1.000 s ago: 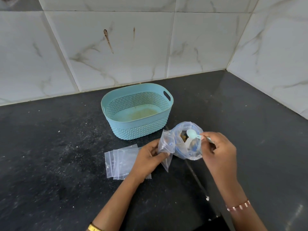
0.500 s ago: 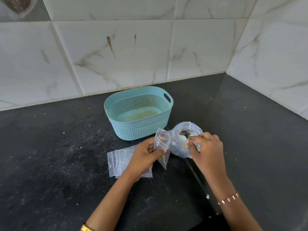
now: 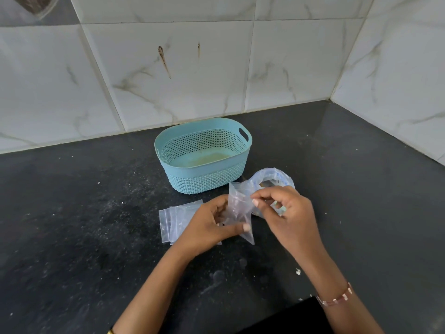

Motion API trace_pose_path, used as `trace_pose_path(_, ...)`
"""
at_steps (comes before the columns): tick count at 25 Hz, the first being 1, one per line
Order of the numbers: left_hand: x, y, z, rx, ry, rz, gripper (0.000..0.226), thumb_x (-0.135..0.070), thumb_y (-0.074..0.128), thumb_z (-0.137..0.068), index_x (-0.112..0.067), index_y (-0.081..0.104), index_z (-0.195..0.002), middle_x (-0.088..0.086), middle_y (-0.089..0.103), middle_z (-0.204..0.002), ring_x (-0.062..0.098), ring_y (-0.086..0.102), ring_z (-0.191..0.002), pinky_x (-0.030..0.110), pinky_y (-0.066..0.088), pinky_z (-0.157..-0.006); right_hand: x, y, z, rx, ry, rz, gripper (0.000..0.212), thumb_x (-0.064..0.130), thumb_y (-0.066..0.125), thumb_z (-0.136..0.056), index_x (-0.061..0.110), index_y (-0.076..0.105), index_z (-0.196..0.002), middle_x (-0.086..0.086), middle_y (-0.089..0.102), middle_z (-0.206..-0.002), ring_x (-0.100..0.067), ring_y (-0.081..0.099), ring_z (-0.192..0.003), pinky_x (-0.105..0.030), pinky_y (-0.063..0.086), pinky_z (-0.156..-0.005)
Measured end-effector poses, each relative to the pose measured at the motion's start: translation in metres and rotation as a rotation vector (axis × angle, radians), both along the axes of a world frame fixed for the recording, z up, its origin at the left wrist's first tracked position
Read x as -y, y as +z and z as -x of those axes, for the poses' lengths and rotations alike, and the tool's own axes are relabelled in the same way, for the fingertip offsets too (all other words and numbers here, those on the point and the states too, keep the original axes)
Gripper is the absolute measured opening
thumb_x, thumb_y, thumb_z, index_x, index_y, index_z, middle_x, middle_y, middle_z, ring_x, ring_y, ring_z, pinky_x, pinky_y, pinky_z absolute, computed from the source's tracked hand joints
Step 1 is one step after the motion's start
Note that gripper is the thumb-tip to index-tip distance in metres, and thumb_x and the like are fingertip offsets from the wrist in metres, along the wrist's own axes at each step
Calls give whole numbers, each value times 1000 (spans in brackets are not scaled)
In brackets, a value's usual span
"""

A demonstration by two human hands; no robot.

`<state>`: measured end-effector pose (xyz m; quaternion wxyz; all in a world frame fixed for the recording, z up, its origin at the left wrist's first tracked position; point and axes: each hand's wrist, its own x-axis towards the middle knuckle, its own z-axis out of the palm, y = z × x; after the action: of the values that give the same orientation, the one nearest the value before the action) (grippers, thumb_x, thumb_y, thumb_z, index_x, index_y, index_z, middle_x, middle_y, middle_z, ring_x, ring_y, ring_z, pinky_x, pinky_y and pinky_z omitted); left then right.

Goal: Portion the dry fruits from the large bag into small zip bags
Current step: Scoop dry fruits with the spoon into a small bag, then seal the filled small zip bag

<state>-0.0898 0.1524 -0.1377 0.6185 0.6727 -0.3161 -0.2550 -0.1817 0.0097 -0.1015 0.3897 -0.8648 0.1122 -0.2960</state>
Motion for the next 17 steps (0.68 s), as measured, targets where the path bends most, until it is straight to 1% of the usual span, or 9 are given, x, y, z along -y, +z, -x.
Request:
trace_pose_path(1,-3,-1,1,-13,-10,-6,44,-8,79,-69,-17,62,-109,2,71,-102,19,67,-97,28,52,-87,2,3,0,-24,10,-26,13,5,69,-79,17,72,-82,13,65,-77,-3,58,-79,-7,44,-70)
trace_pose_path(4,-6,-4,4,-50,33,-26,44,-6,79,-67,-16,62,-106,12,71,-100,35,66,-94,44,53,-86,4,9,0,-43,48,-74,18,2,67,-80,19,71,-83,18,64,-80,6,58,-77,-3,43,-67)
trace_pose_path(5,-7,-5,5,-39,69,-35,41,-4,79,-68,-18,63,-103,11,71,-96,33,67,-91,45,53,-84,5,9,0,-34,45,-87,19,1,66,-80,19,70,-83,19,64,-80,6,58,-76,-3,43,-67)
trace_pose_path(7,-8,-7,6,-3,154,-66,37,-2,77,-69,-23,64,-97,2,71,-91,21,67,-85,38,55,-82,10,11,-1,0,4,-121,20,-1,63,-81,18,69,-83,16,65,-80,4,60,-76,-4,43,-66)
trace_pose_path(8,-9,-7,7,-13,192,-68,37,-2,77,-70,-22,64,-98,1,71,-92,20,67,-86,39,55,-82,14,13,-1,9,-17,-143,20,-1,63,-81,18,69,-83,13,66,-80,0,60,-75,-5,43,-66)
trace_pose_path(11,-8,-5,9,-58,229,-45,36,-3,78,-69,-16,64,-100,11,71,-98,36,64,-93,48,52,-85,17,17,-1,-53,9,-249,15,5,65,-81,19,69,-86,5,66,-77,-1,54,-67,-7,42,-62)
trace_pose_path(12,-7,-4,10,-55,229,-40,35,-3,78,-69,-15,64,-99,13,71,-97,38,64,-92,50,51,-84,14,16,-1,-100,53,-284,12,10,67,-80,19,70,-87,5,66,-76,1,52,-64,-7,42,-61)
trace_pose_path(14,-3,-2,13,-37,218,-34,33,-4,78,-69,-14,64,-98,15,70,-95,36,64,-86,48,51,-82,5,12,-1,-166,122,-315,10,16,71,-77,21,69,-85,8,66,-74,3,52,-62,-9,43,-60)
trace_pose_path(17,2,-1,14,-26,217,-8,30,-6,79,-69,-13,65,-95,18,70,-93,39,64,-84,48,52,-80,-2,4,-7,-91,70,-315,11,11,72,-77,21,67,-77,8,65,-71,1,56,-63,-10,45,-60)
